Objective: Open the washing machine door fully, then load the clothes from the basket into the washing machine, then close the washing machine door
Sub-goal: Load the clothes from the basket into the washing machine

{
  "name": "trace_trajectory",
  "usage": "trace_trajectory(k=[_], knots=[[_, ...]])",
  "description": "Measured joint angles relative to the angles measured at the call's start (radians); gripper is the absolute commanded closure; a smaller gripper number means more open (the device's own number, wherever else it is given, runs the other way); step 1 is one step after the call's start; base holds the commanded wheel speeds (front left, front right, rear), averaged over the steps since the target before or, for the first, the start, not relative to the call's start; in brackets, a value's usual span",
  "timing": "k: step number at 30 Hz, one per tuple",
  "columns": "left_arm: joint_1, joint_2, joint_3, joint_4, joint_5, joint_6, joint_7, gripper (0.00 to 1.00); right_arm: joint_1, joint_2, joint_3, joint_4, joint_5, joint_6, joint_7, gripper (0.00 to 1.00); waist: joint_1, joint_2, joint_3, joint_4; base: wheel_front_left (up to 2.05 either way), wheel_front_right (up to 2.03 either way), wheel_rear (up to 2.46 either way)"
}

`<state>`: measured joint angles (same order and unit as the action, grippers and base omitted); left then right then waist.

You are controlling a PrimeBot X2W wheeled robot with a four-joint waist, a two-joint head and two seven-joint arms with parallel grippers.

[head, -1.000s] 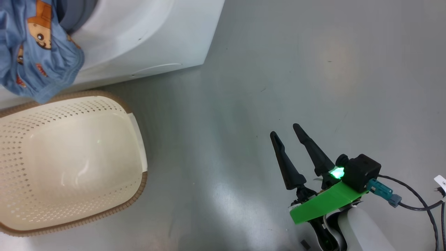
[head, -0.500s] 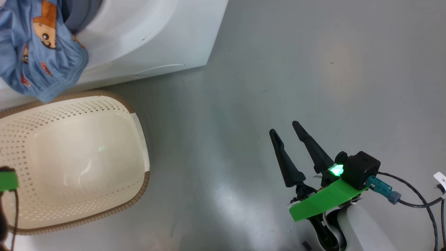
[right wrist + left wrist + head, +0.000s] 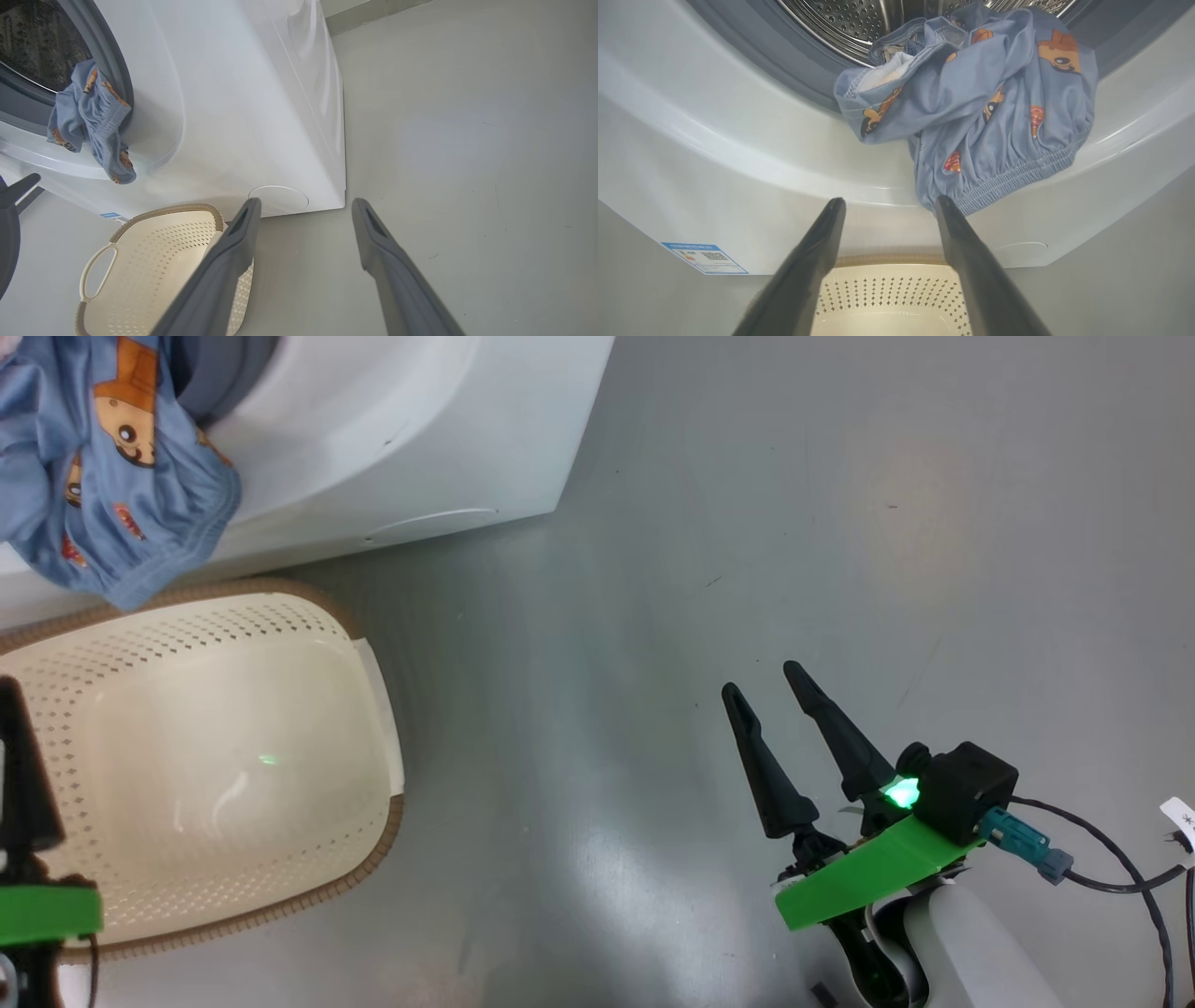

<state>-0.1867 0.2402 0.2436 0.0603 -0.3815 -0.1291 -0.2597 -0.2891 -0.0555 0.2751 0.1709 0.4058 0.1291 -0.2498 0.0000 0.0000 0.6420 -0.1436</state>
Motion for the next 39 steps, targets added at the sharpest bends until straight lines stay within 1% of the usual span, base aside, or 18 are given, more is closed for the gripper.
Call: trace_trajectory(k=[13,22,27,32,39], knots=[[0.092,-0.016,-0.001,0.013,0.016,0.0,0.0,0.0,0.0,0.0,0.0,0.002,-0.001,0.0,0.0,0.0,-0.0001,0.0,-0.005,0.002,0.0,0.0,0.0],[0.108,-0.036,0.004,0.026,0.023,0.0,0.0,0.0,0.0,0.0,-0.001,0.003,-0.001,0.0,0.0,0.0,-0.0001,0.0,-0.009,0.005,0.0,0.0,0.0],[0.107,-0.035,0.002,0.028,0.026,0.0,0.0,0.0,0.0,0.0,0.001,0.004,-0.001,0.0,0.0,0.0,-0.0001,0.0,-0.013,0.004,0.0,0.0,0.0],[0.095,-0.027,0.0,0.013,0.026,0.0,0.0,0.0,0.0,0.0,0.002,0.005,-0.001,0.0,0.0,0.0,-0.0001,0.0,-0.018,-0.001,0.0,0.0,0.0],[0.03,0.022,-0.022,-0.022,0.013,0.0,0.0,0.0,0.0,0.0,0.005,0.005,0.0,0.0,0.0,0.0,-0.0001,0.0,-0.026,-0.015,0.0,0.0,0.0]])
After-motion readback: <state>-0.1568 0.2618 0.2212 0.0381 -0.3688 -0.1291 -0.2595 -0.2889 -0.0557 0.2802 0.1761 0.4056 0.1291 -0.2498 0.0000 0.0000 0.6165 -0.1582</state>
